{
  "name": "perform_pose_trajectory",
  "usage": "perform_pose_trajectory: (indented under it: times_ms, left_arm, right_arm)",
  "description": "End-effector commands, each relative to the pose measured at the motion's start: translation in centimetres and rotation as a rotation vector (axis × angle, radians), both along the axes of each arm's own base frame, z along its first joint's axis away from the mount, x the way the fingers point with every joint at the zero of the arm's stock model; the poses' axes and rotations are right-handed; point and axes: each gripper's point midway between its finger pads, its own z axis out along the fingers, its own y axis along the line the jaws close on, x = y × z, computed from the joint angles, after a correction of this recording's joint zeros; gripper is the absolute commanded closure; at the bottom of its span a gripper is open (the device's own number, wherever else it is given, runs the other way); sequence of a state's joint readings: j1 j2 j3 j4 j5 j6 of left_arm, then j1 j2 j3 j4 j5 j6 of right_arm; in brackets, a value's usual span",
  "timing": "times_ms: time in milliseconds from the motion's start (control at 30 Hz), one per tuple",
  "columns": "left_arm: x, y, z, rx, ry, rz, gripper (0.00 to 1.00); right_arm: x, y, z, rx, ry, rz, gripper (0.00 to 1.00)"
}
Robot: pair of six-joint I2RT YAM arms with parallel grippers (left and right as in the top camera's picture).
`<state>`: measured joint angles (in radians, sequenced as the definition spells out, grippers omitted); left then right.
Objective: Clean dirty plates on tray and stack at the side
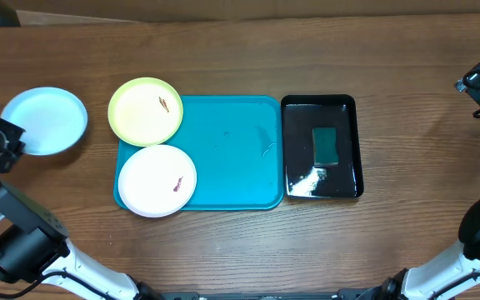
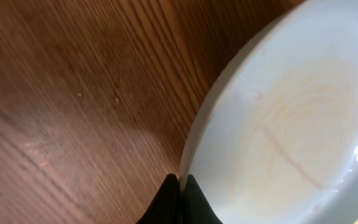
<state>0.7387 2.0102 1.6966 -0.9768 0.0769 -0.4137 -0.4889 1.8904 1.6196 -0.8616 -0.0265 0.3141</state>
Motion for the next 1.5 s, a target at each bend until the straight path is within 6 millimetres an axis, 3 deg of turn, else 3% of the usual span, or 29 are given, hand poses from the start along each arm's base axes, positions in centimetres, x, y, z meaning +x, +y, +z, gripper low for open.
perform_pose_trajectory:
  times_ms: [0,267,700,767,800,833,867,933,1067,1300,1467]
  left_arm:
    - [-0.1,-0.8,-0.6,0.010,-0.003,0.000,0.96]
    - [0.2,-1.3,-2.9,0.014,-0.020,-0.013,0.96]
    - [2.3,-2.9,-3.0,0.055,-0.027,-0.093,0.94]
    - [2.0,-2.7,-3.0,0.068,-0.011,-0.088,0.74]
    - [1.9,-2.7,-3.0,0.072,-0.005,-0.086,0.57]
    - [1.8,-2.6,-3.0,0.074,-0.001,-0.084,0.49]
    - [1.8,-2.7,-3.1,0.072,0.001,-0.084,0.44]
    - [1.8,-2.9,-3.0,0.059,-0.001,-0.088,0.44]
    - [3.8,-4.6,-0.7,0.000,-0.077,-0.171,0.56]
    - [8.1,-8.9,4.9,0.027,-0.145,-0.363,0.56]
    - [8.7,-14.0,4.6,0.003,-0.085,-0.499,0.56]
  right_arm:
    - [0.2,-0.2,0.3,-0.005,-0.011,-0.003,0.00]
    - [0.2,-0.2,0.3,-0.005,-0.011,-0.003,0.00]
    - [0.2,-0.2,0.3,-0.005,-0.012,-0.003,0.00]
    - [0.2,-0.2,0.3,-0.005,-0.011,-0.003,0.00]
    - [0.2,-0.2,0.3,-0.005,-0.011,-0.003,0.00]
    - [0.2,-0.2,0.3,-0.005,-0.011,-0.003,0.00]
    - [0.2,-0.2,0.3,-0.005,-0.011,-0.003,0.00]
    - [0.2,-0.2,0.3,-0.005,-0.012,-0.003,0.00]
    - [0.2,-0.2,0.3,-0.005,-0.012,-0.003,0.00]
    - [0.2,-0.2,0.3,-0.005,-0.011,-0.003,0.00]
    - [0.2,-0.2,0.3,-0.005,-0.011,-0.003,0.00]
